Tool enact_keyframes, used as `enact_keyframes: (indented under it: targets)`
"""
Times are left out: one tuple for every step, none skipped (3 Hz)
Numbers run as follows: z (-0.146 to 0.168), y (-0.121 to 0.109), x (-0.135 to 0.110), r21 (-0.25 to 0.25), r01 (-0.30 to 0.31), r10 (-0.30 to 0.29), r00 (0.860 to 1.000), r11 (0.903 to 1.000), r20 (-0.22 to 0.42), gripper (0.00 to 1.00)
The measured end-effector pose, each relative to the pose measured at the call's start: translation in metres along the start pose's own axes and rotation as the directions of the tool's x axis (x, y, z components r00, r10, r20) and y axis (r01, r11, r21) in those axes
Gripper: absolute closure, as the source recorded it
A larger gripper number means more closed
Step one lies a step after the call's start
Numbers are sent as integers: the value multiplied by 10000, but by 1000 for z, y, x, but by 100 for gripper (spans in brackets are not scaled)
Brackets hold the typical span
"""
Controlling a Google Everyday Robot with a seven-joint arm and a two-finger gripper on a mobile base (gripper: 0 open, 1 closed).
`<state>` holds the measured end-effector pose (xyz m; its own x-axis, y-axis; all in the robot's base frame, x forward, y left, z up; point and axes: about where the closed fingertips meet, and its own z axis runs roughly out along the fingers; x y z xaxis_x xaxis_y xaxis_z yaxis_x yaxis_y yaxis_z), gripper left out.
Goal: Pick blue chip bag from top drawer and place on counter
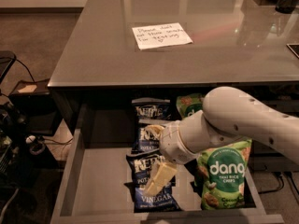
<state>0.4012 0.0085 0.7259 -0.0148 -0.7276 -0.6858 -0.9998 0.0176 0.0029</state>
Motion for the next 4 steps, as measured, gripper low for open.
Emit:
enact_keyframes:
  targets:
    - [7, -14, 14, 234, 449, -429, 9960, 9987, -784, 7]
    - [15, -27, 29, 265, 733, -685, 9862, 9970, -1505, 15]
    - [21, -32, 48, 156, 690, -642, 9753, 9975, -2115, 15]
    - [21, -33, 70, 68, 455, -421, 9635, 9989, -2644, 17]
